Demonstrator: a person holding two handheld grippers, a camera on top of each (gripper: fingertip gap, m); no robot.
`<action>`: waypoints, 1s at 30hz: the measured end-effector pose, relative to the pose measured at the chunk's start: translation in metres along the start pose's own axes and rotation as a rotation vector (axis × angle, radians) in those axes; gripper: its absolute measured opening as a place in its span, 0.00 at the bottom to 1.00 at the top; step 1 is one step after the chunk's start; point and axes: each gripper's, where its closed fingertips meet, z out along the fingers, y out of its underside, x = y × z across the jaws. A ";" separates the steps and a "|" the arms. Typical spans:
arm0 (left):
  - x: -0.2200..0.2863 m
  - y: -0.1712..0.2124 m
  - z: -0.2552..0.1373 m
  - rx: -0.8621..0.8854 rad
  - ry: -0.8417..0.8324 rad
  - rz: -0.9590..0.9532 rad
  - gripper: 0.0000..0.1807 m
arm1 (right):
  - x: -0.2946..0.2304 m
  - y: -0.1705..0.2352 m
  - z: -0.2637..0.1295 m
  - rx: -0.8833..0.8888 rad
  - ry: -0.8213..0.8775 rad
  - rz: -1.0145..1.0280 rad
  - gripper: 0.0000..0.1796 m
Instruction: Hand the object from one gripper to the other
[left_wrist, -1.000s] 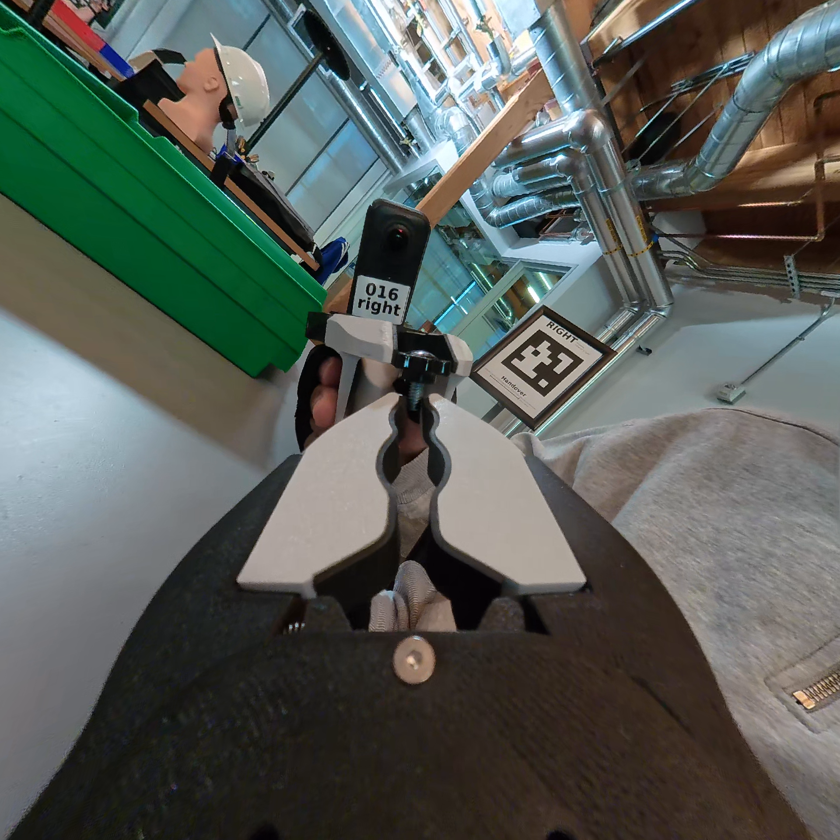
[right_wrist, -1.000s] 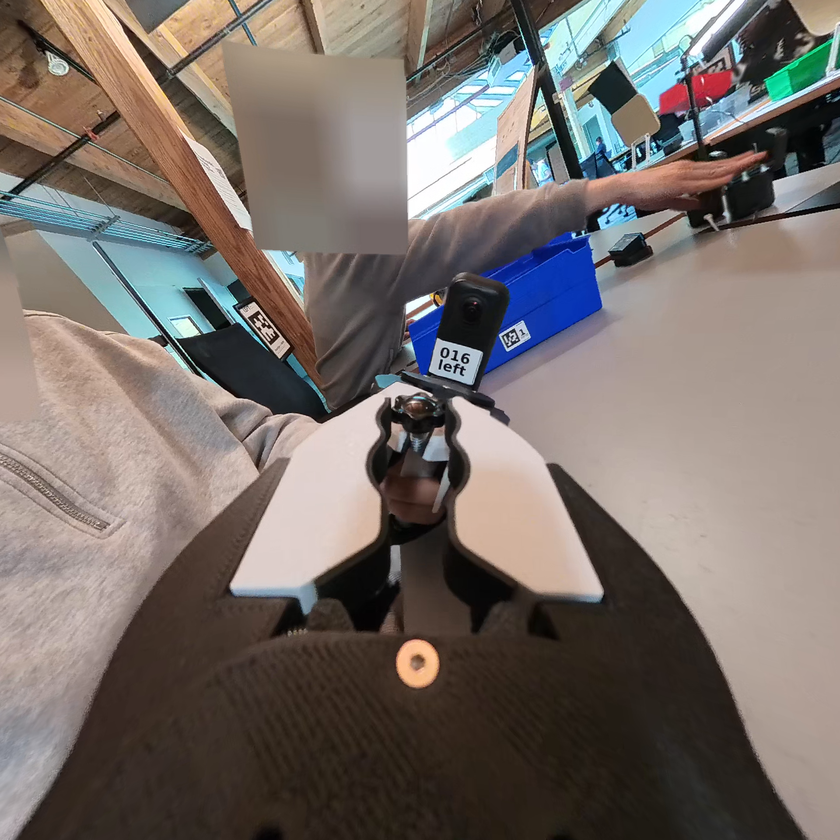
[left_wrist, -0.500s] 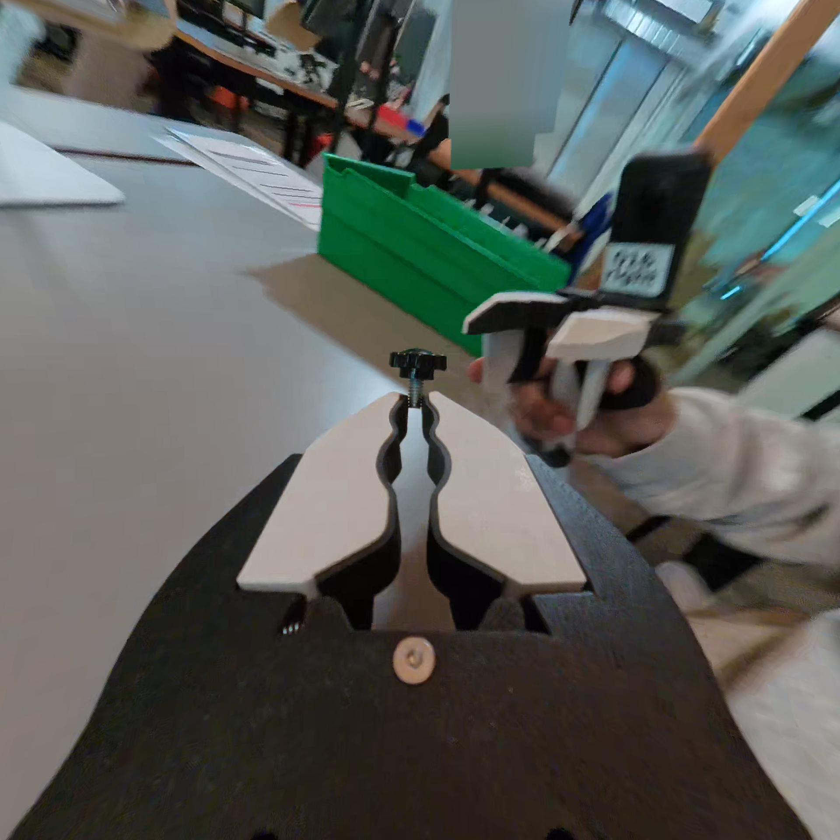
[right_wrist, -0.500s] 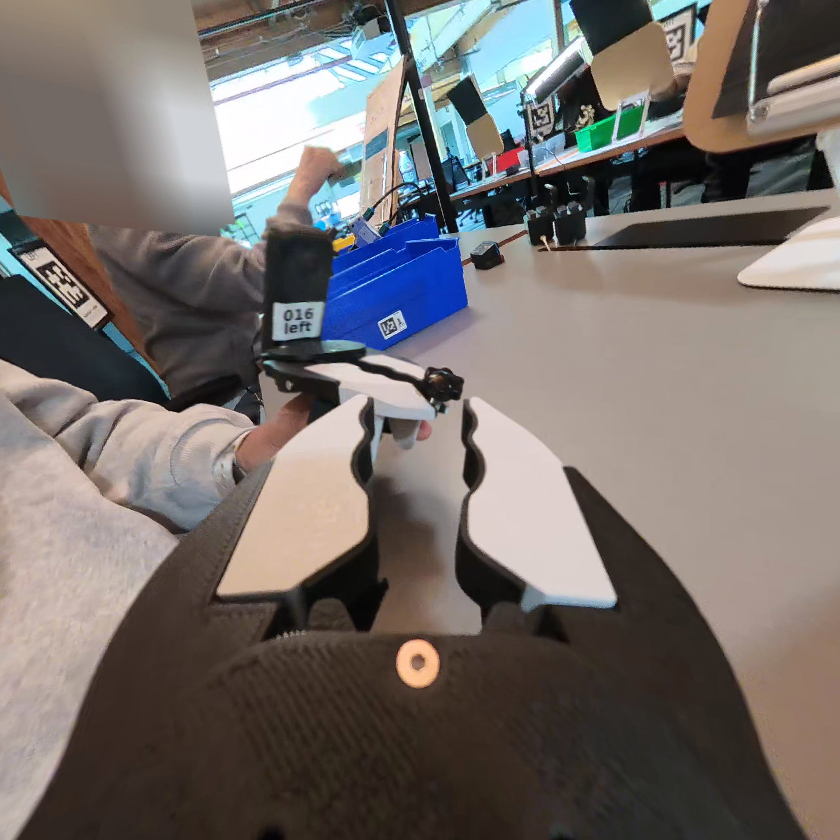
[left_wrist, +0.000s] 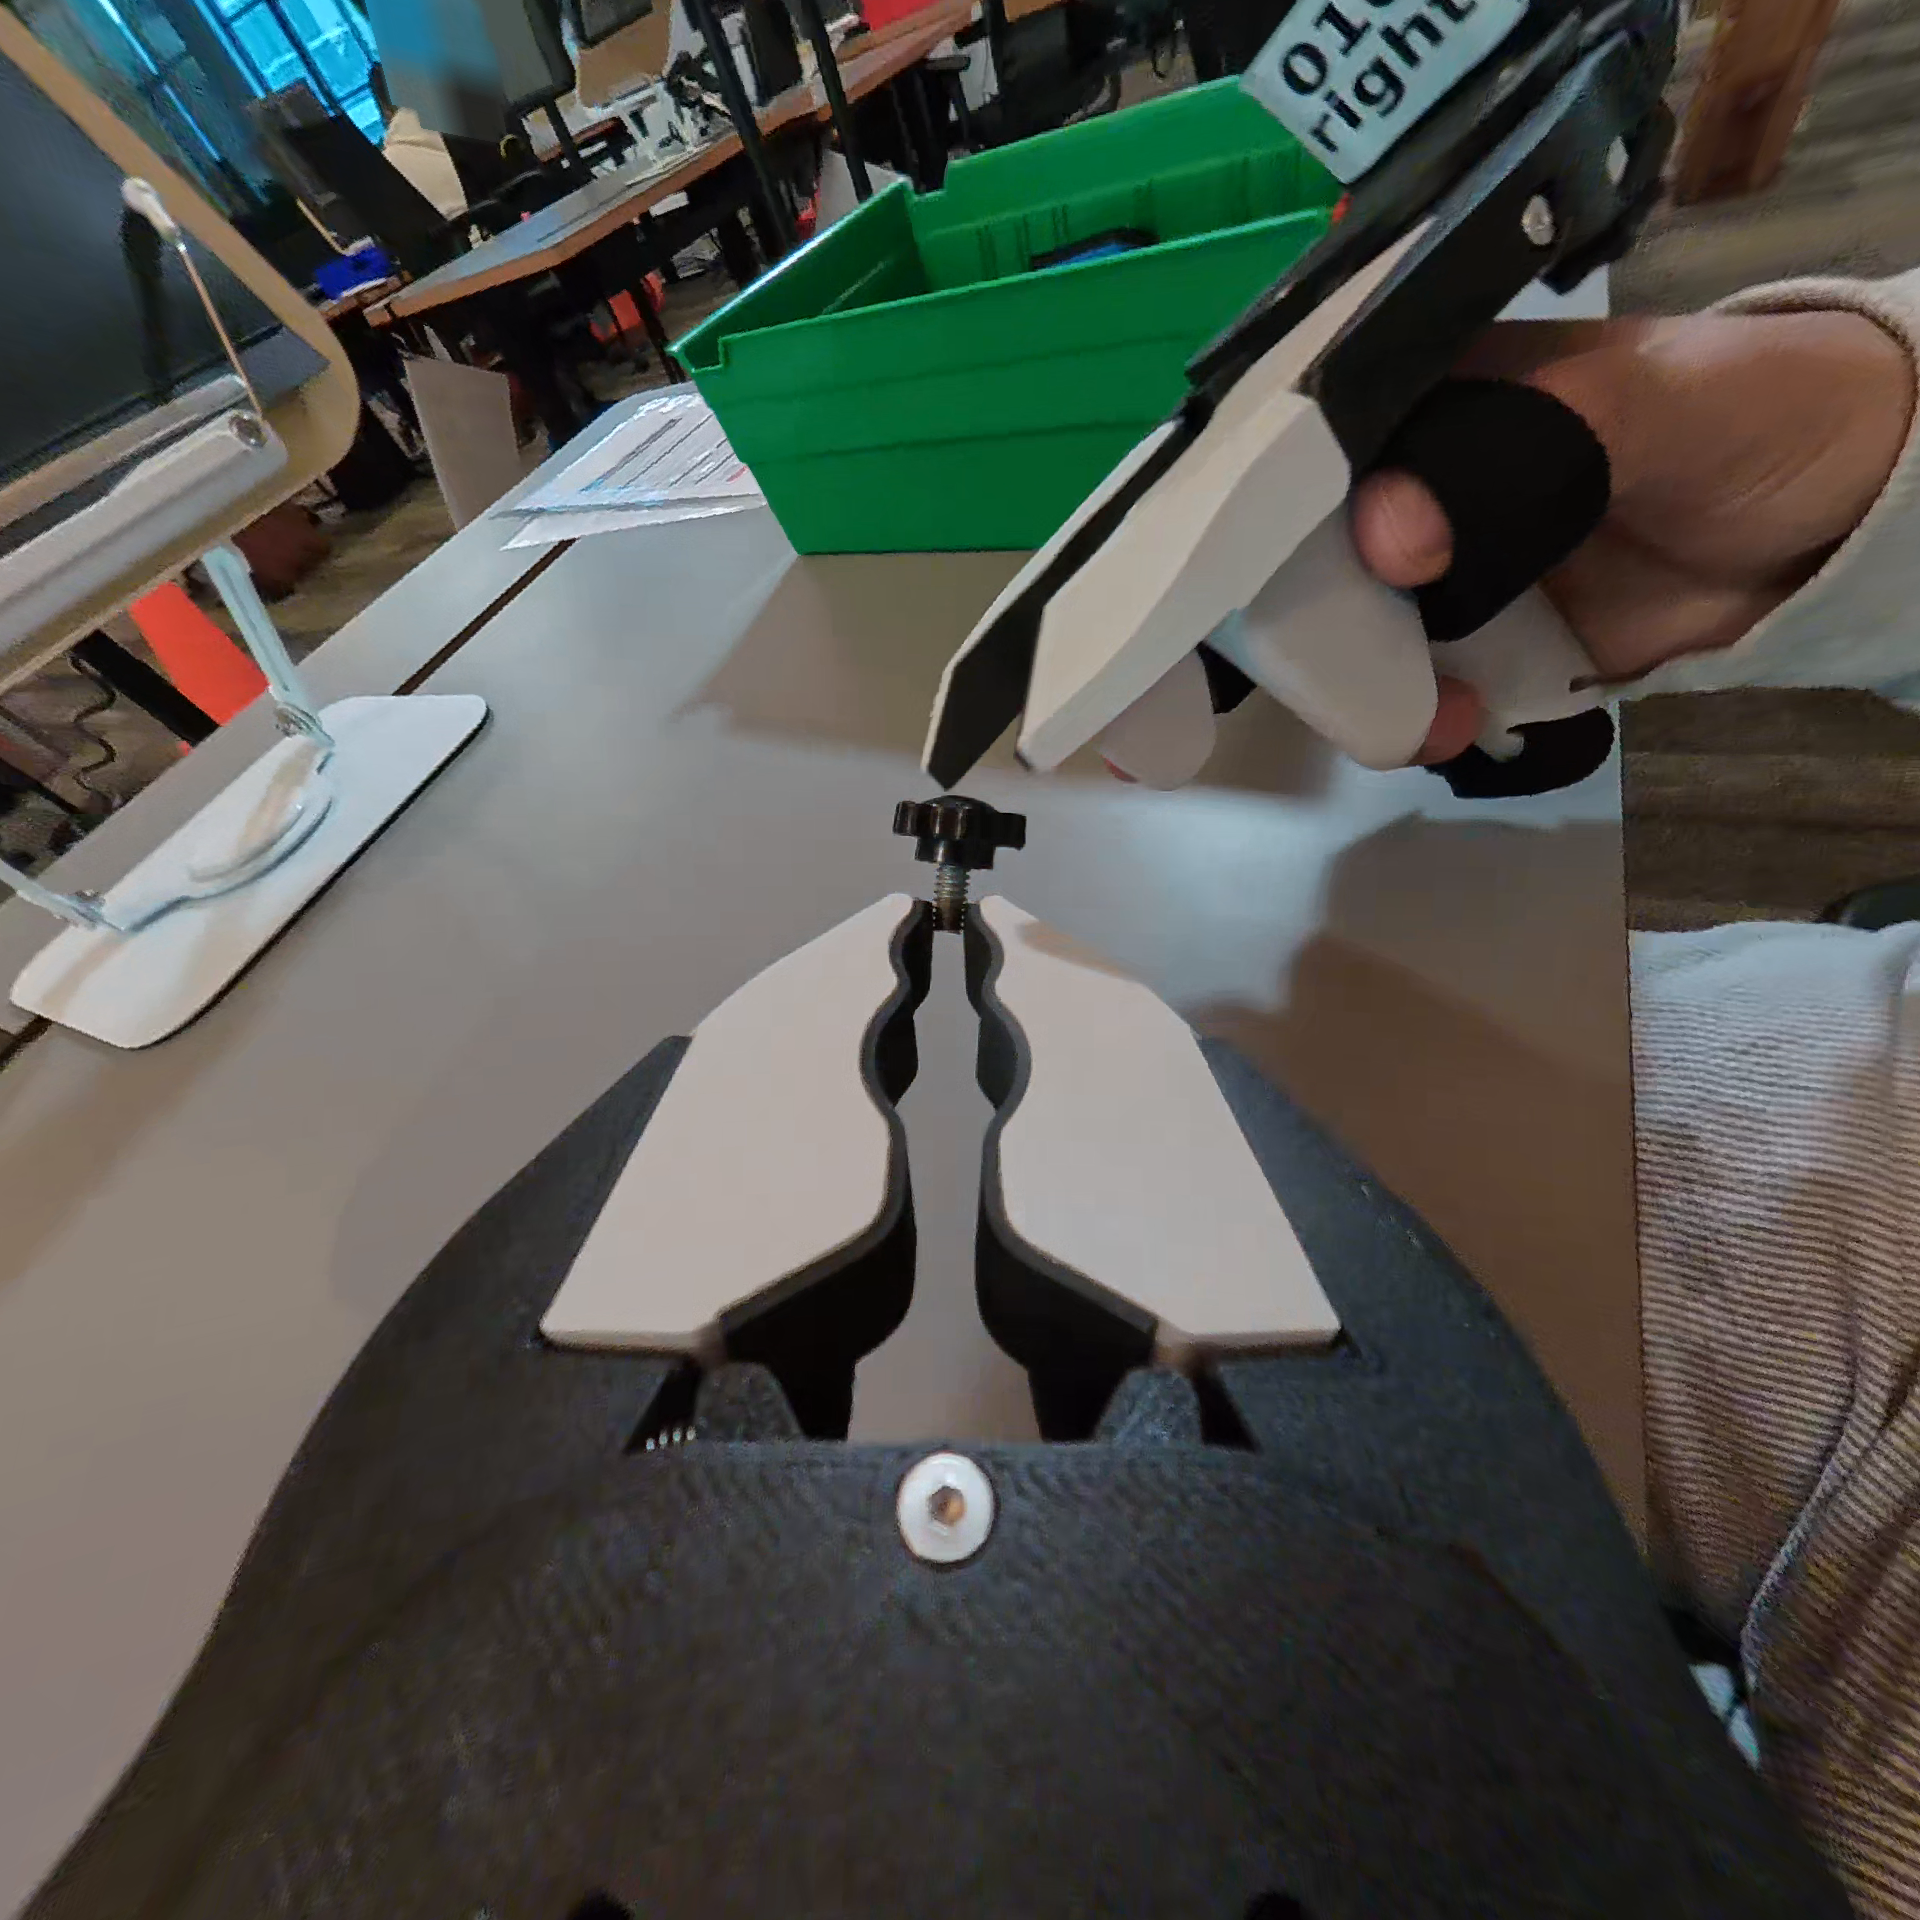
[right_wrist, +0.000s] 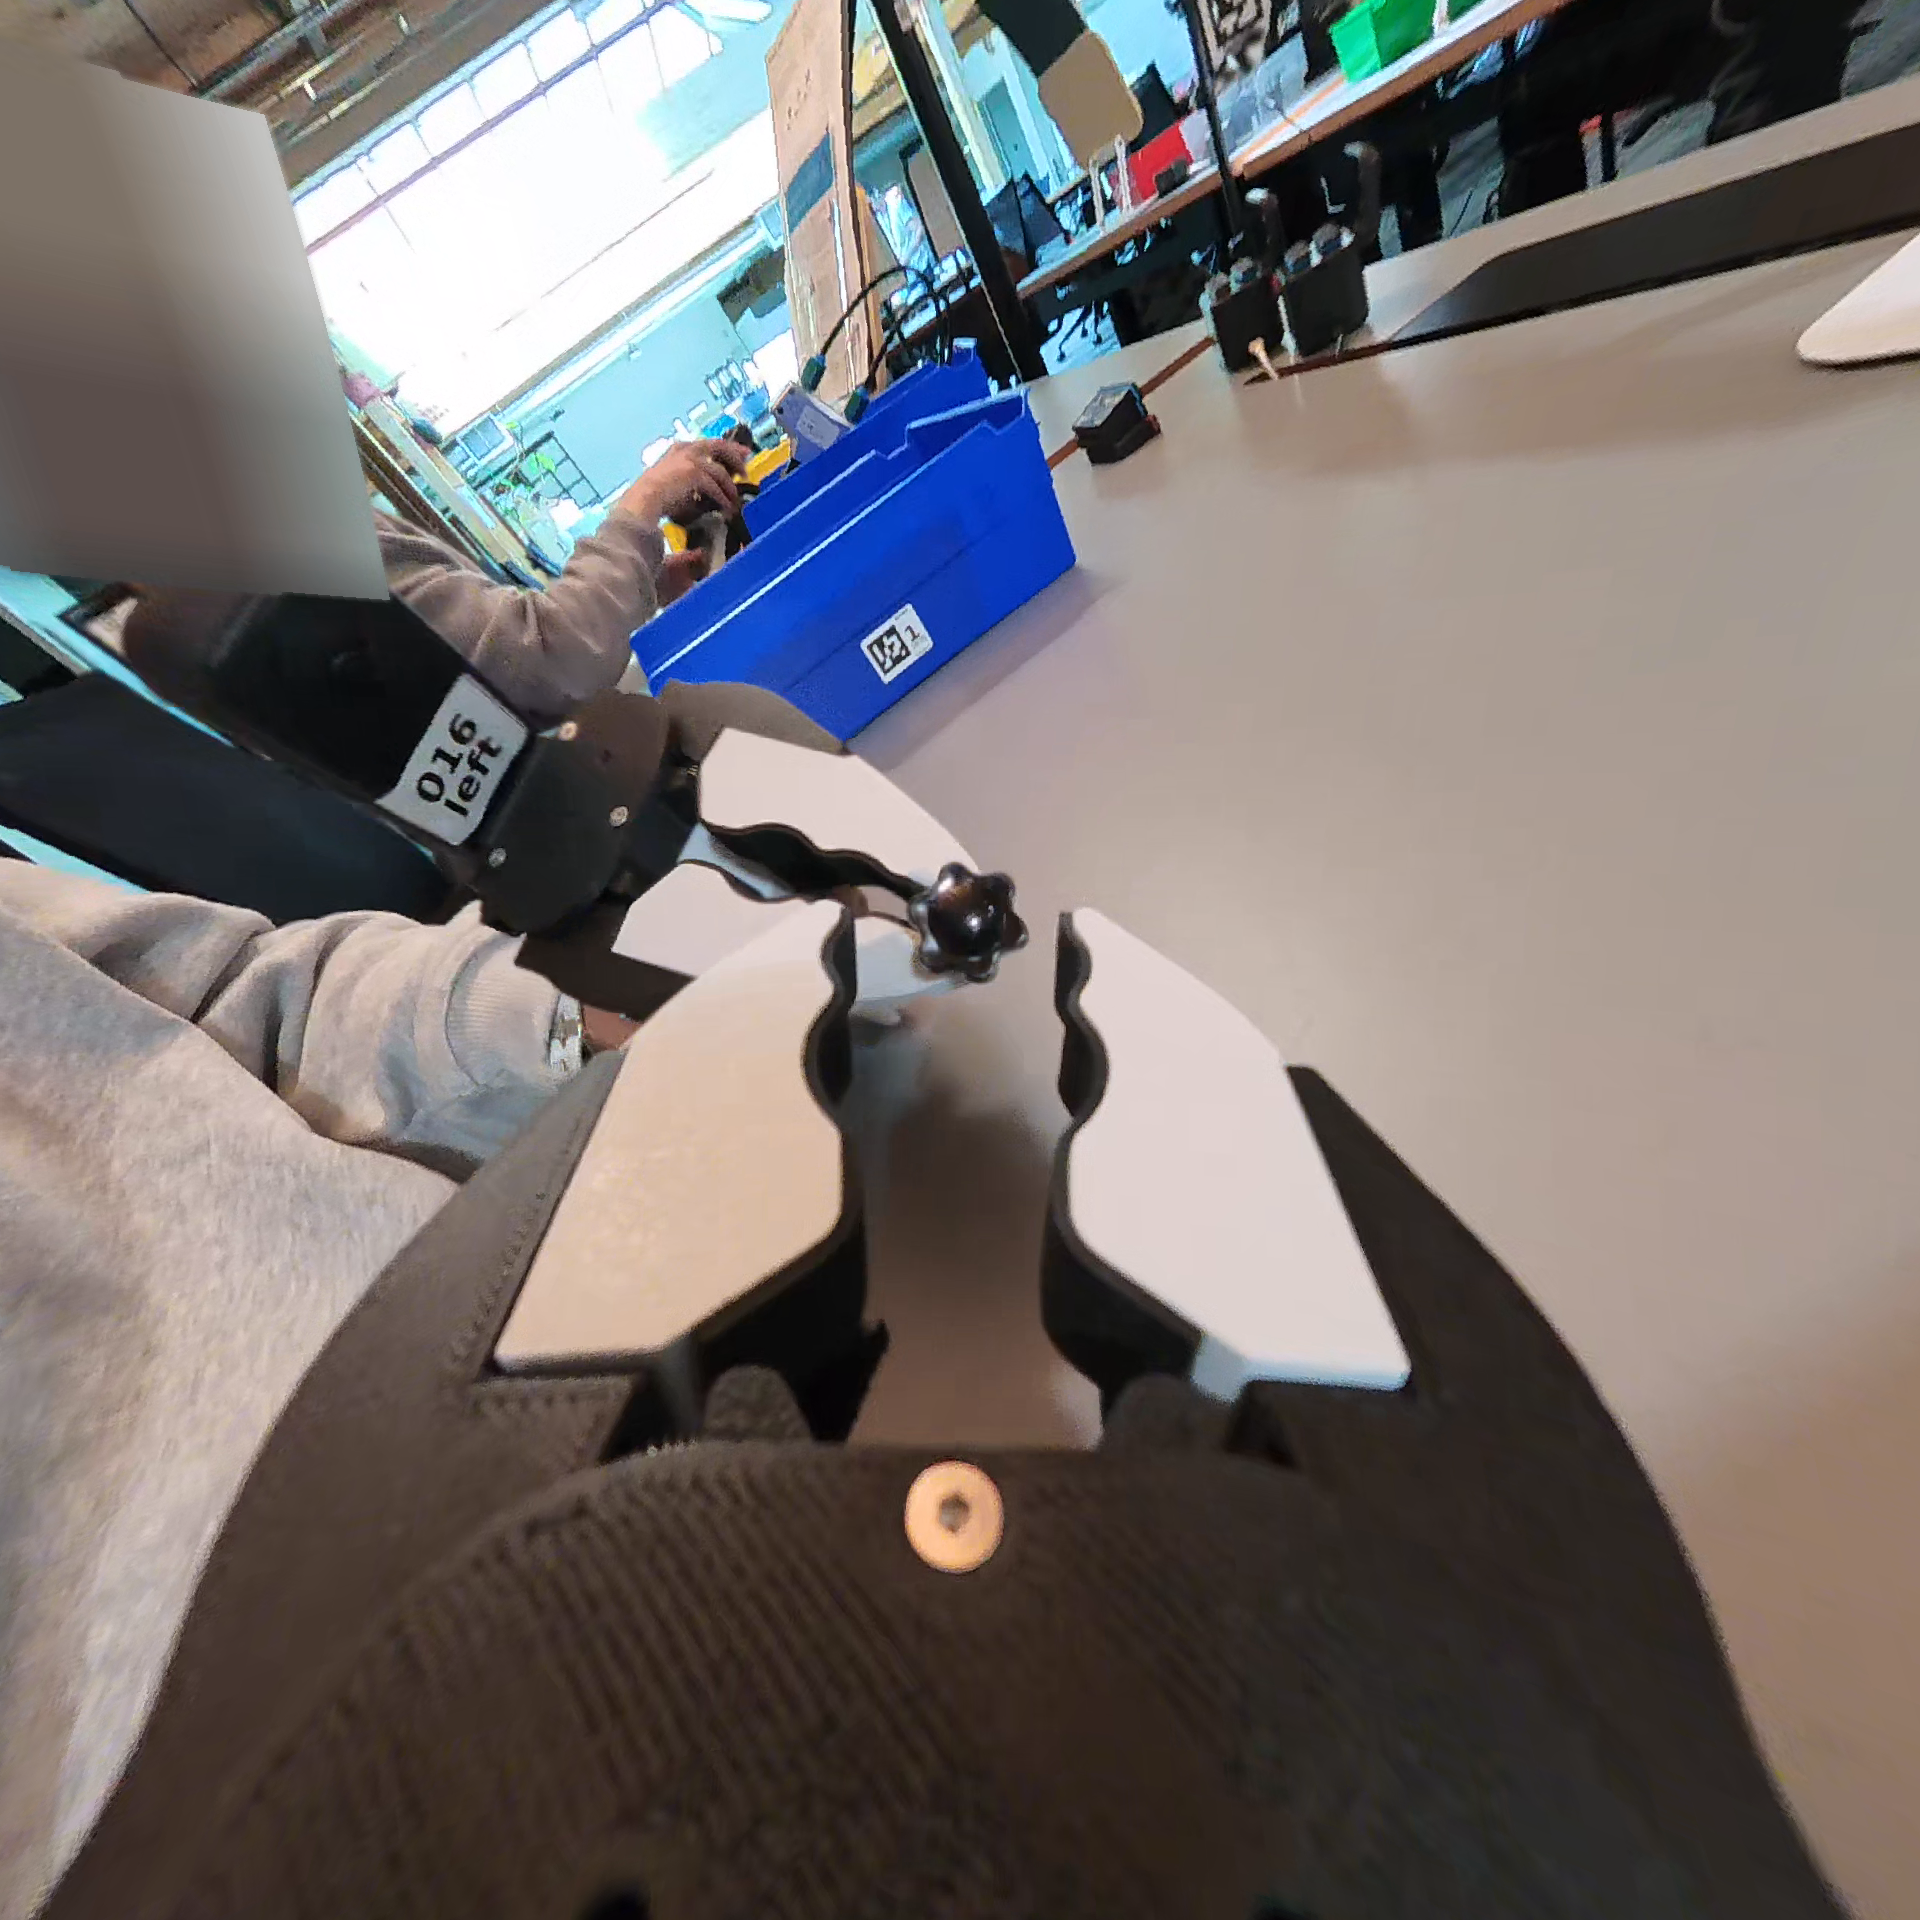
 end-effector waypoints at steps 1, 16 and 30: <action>0.002 0.000 0.001 -0.005 0.003 0.013 0.04 | 0.000 0.003 0.002 -0.016 0.000 -0.008 0.21; 0.013 0.000 0.002 0.005 0.067 0.009 0.03 | -0.001 0.011 0.003 -0.125 0.063 -0.336 0.13; 0.003 -0.003 0.001 0.046 0.030 -0.073 0.17 | -0.003 -0.010 -0.006 -0.051 0.119 -0.372 0.12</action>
